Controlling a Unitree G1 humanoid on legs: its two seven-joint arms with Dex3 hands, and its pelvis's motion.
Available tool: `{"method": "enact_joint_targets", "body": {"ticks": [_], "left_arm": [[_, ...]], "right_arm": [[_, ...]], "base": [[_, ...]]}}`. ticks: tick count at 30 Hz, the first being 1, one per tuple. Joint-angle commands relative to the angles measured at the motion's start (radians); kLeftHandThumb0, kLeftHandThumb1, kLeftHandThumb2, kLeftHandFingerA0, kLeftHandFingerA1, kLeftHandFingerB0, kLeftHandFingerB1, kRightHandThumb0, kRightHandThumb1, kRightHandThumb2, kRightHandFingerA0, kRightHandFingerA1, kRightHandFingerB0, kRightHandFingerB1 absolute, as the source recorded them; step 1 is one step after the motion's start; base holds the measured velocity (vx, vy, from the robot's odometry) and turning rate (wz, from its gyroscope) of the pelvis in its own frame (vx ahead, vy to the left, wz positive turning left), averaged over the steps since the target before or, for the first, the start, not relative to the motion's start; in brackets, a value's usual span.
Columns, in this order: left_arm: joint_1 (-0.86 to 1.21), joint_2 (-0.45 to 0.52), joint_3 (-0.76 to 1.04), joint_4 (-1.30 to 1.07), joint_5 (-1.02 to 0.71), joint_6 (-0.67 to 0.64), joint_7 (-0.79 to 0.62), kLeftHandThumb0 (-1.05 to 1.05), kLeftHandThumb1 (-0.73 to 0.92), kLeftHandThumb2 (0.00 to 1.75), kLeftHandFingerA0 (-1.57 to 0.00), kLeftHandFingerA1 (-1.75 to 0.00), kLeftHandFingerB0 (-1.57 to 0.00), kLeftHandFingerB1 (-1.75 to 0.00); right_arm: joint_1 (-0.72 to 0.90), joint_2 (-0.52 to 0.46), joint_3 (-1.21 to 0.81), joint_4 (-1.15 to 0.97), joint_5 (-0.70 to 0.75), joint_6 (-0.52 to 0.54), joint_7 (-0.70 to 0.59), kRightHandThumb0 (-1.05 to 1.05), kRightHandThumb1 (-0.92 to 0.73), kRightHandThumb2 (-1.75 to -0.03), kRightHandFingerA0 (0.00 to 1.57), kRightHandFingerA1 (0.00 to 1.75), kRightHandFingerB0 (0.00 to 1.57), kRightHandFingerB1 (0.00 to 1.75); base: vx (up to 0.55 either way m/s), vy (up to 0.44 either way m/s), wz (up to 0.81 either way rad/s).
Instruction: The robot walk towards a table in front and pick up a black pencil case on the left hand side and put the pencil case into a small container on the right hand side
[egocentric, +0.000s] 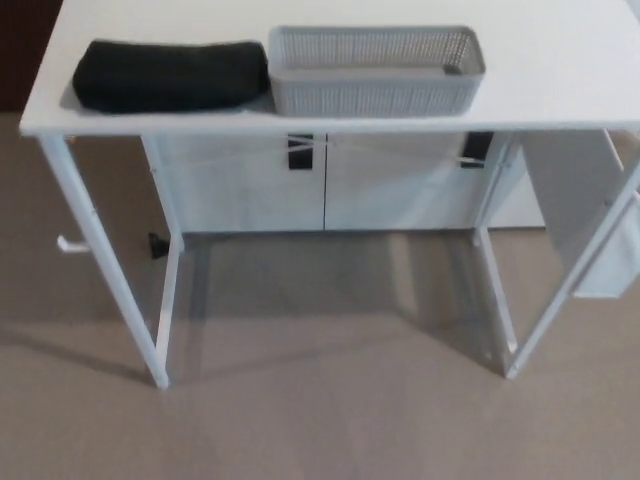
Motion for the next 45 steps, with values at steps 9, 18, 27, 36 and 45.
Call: {"method": "enact_joint_targets", "body": {"ticks": [9, 18, 27, 36, 45], "left_arm": [[0.001, 0.020, -0.019, -0.008, 0.031, -0.023, 0.023, -0.28, 0.55, 0.57, -0.47, -0.41, -0.35, -0.33], [-0.026, 0.025, -0.025, 0.019, 0.031, -0.049, 0.007, -0.27, 0.56, 0.57, -0.47, -0.43, -0.36, -0.34], [-0.050, 0.027, -0.025, 0.037, 0.022, -0.032, -0.011, -0.21, 0.59, 0.58, -0.48, -0.44, -0.35, -0.34], [-0.058, 0.035, -0.044, 0.038, 0.042, -0.041, 0.005, -0.23, 0.59, 0.58, -0.49, -0.43, -0.37, -0.34], [-0.081, 0.026, -0.037, 0.055, 0.034, -0.038, -0.002, -0.21, 0.60, 0.58, -0.50, -0.48, -0.40, -0.35]], "right_arm": [[-0.016, -0.016, 0.003, 0.041, -0.005, -0.023, -0.016, -0.28, -0.63, -0.58, 0.59, 0.47, 0.37, 0.37], [-0.032, -0.021, 0.008, 0.046, -0.005, -0.026, -0.023, -0.34, -0.56, -0.72, 0.56, 0.56, 0.33, 0.45], [-0.014, -0.018, 0.010, -0.005, -0.006, 0.007, -0.026, -0.36, -0.57, -0.73, 0.55, 0.56, 0.34, 0.45], [-0.034, -0.017, 0.004, 0.038, -0.004, -0.018, -0.023, -0.27, -0.68, -0.61, 0.59, 0.50, 0.38, 0.38], [-0.051, -0.020, 0.001, 0.047, -0.003, -0.014, -0.023, -0.33, -0.58, -0.71, 0.54, 0.55, 0.35, 0.44]], "base": [[0.23, -0.127, -0.03], [0.12, 0.056, 0.08], [0.11, -0.002, 0.07], [0.09, -0.123, 0.08], [0.12, 0.144, -0.14]]}}
